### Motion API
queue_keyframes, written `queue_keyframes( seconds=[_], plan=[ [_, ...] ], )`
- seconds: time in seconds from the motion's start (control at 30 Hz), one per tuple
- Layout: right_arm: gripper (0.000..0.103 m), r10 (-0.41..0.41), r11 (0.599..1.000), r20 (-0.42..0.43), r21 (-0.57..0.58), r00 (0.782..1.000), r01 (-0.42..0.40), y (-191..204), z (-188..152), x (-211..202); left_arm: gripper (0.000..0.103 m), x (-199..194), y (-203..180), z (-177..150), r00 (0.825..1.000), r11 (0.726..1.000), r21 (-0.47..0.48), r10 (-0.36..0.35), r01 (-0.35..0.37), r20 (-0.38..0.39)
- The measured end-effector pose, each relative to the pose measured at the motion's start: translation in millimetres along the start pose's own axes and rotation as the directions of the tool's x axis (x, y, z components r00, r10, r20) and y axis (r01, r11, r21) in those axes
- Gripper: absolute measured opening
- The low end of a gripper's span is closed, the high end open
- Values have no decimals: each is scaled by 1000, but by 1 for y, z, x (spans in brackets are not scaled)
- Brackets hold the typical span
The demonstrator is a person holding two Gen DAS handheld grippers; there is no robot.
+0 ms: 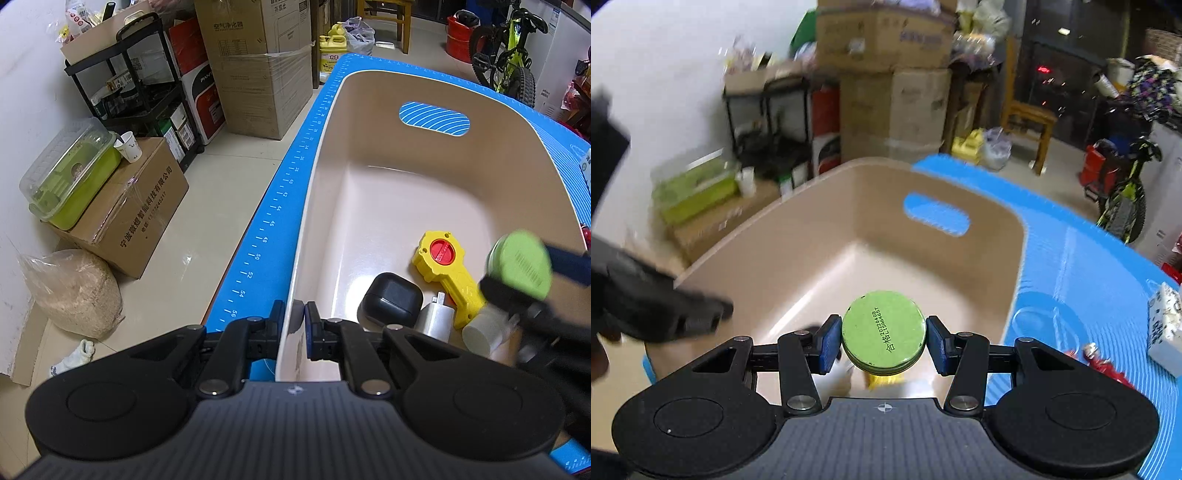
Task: Organize rigid objects
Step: 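Carry the green tin into the basket with the right gripper and release, then grasp the red-patterned box with the right gripper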
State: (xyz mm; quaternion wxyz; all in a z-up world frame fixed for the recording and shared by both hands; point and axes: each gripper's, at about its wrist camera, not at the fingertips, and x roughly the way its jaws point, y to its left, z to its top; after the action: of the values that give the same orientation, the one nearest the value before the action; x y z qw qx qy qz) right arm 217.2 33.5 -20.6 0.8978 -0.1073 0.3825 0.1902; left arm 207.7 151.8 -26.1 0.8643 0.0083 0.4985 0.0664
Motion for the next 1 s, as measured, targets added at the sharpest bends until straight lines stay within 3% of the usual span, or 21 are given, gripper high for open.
queue_keyframes(
  seconds=[0.1, 0.23, 0.43, 0.57, 0.73, 1.0],
  plan=[
    [54, 10, 1000, -52, -9, 999, -11, 4, -6, 8, 13, 0, 0, 0, 1000, 1000, 0, 0, 0, 0],
    [58, 3, 999, -52, -36, 999, -5, 9, -9, 8, 13, 0, 0, 0, 1000, 1000, 1, 1, -1, 0],
    [73, 14, 998, -2, 55, 1000, -13, -14, -3, -9, 13, 1, -1, 0, 1000, 1000, 1, 1, -1, 0],
    [74, -1, 992, 57, 123, 998, -6, -40, 4, -31, 13, 1, -1, 0, 1000, 1000, 1, 1, -1, 0],
    [76, -67, 980, 117, 193, 991, 43, -77, 6, -51, 13, 1, 0, 0, 1000, 1000, 0, 1, -1, 0],
    [76, -171, 959, 80, 244, 982, 147, -134, -17, -42, 13, 1, 0, 0, 1000, 1000, 0, 1, -1, 0]
  ],
)
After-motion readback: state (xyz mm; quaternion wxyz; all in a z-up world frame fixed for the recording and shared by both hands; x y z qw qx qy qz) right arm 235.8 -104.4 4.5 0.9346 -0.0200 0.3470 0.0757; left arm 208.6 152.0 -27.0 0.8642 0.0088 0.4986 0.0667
